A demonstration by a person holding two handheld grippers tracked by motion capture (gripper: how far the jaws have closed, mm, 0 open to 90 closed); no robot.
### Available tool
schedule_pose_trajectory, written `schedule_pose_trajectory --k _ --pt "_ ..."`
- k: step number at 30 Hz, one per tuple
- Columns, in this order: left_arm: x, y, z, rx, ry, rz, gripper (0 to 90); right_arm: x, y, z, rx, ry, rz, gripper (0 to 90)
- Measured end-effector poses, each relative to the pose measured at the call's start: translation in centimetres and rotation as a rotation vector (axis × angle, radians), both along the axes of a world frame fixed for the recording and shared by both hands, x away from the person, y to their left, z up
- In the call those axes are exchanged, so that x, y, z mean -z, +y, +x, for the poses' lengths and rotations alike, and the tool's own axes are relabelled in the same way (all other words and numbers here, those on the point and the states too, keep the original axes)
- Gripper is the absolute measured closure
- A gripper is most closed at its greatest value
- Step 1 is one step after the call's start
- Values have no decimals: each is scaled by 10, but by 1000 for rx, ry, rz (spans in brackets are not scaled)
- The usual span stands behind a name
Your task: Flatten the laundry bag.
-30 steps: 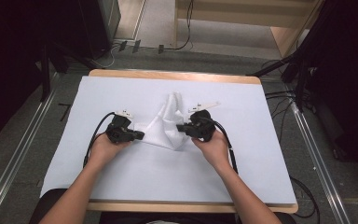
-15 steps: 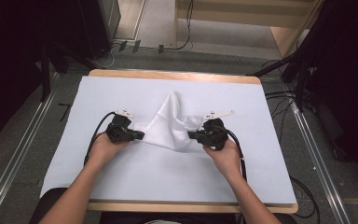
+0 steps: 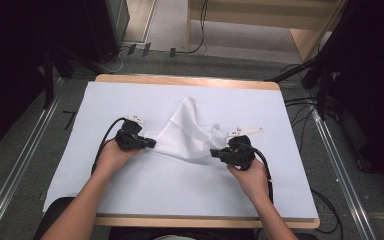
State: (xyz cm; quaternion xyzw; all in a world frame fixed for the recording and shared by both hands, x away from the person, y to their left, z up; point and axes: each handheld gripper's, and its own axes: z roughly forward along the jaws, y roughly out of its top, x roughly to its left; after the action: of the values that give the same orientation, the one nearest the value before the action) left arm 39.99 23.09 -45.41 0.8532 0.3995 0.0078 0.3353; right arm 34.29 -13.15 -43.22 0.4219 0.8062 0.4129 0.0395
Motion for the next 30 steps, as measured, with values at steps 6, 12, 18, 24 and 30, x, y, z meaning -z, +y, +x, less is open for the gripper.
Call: schedule_pose_trajectory --k 6,12,18,24,30 --pt "-1 1 2 -5 25 -31 777 -9 -14 -8 37 -33 -5 689" --pt "-14 8 -1 -10 -16 -73 624 -22 -34 -13 78 -78 -6 653" --pt "-18 7 -1 -22 -40 -76 545 -33 -48 -11 112 -107 10 676" --pt "-20 5 -3 -20 -54 -66 506 -23 -42 2 100 -71 9 681" --pt "-19 5 -4 -26 -56 -63 496 -14 -32 17 85 -56 -3 632"
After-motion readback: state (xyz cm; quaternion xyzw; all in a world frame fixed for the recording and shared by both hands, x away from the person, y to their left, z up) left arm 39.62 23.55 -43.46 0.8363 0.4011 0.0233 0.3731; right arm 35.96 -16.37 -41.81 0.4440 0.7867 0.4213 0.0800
